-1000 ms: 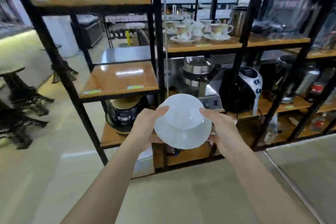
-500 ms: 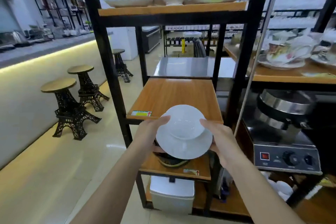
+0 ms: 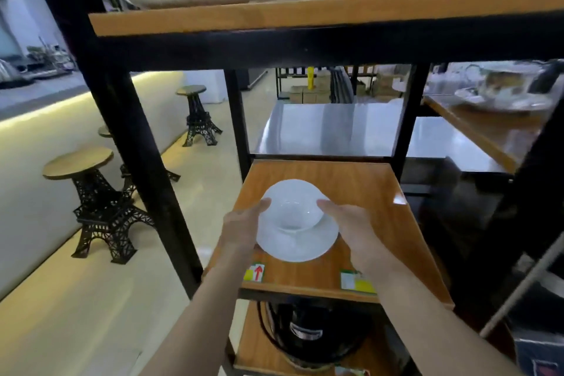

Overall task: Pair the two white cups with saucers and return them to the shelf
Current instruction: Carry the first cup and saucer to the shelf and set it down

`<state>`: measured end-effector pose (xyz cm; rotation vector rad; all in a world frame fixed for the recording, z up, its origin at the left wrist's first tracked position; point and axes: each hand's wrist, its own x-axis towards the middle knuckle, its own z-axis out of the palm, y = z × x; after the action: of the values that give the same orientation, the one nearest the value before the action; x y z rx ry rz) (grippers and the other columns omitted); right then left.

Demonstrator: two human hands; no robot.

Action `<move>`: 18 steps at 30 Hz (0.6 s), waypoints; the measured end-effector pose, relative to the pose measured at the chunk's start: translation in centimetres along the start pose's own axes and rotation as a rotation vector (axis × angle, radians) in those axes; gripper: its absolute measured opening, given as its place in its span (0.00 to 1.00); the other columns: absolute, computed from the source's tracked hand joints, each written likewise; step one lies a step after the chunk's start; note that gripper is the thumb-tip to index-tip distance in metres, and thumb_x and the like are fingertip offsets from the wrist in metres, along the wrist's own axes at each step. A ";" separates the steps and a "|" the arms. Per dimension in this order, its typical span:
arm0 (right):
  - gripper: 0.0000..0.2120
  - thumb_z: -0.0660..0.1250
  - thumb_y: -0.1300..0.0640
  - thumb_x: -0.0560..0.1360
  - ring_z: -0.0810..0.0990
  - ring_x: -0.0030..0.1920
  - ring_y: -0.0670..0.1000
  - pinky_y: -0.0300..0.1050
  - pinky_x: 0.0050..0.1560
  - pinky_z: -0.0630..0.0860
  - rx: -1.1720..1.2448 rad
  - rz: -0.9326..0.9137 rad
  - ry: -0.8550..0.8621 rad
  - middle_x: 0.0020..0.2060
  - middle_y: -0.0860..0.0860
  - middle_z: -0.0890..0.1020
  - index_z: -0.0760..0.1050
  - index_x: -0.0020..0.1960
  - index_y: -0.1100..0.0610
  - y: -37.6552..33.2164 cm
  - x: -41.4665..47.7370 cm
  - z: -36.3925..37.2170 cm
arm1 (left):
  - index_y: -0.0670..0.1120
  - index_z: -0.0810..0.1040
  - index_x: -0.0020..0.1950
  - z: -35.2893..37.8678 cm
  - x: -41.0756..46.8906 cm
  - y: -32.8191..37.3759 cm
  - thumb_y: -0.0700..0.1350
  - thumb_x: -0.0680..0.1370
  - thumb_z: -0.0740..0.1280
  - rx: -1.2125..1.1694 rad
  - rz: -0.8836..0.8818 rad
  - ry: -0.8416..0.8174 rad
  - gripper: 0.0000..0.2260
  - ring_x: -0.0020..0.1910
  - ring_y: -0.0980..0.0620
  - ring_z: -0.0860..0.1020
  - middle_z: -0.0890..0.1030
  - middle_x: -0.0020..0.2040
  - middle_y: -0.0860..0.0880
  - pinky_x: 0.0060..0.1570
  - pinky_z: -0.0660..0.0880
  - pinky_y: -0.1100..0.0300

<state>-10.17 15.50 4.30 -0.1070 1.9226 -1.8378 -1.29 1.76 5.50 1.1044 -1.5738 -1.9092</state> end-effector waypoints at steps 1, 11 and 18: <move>0.17 0.68 0.49 0.73 0.75 0.45 0.51 0.46 0.49 0.68 -0.001 0.010 0.014 0.43 0.50 0.78 0.75 0.56 0.59 -0.1 1.1 0.5 | 0.40 0.77 0.53 0.1 1.6 0.1 0.48 0.71 0.73 0.005 -0.010 0.012 0.16 0.37 0.46 0.77 0.79 0.45 0.44 0.31 0.76 0.53; 0.18 0.69 0.49 0.73 0.77 0.47 0.52 0.46 0.49 0.69 -0.114 0.073 0.030 0.50 0.55 0.80 0.76 0.56 0.61 -1.1 9.2 5.0 | 0.37 0.78 0.56 0.2 12.2 0.5 0.49 0.70 0.72 0.088 -0.044 0.026 0.21 0.50 0.39 0.79 0.81 0.51 0.40 0.52 0.77 0.46; 0.19 0.68 0.49 0.73 0.77 0.48 0.53 0.46 0.47 0.72 -0.125 0.111 0.020 0.51 0.56 0.80 0.76 0.56 0.62 -0.4 11.7 6.5 | 0.43 0.72 0.47 0.5 15.3 -0.5 0.51 0.74 0.68 0.170 -0.047 0.025 0.12 0.50 0.44 0.75 0.76 0.46 0.46 0.52 0.73 0.50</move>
<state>-18.14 5.06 1.46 -0.0220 2.0148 -1.6537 -10.67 -9.27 0.37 1.2394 -1.7368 -1.8107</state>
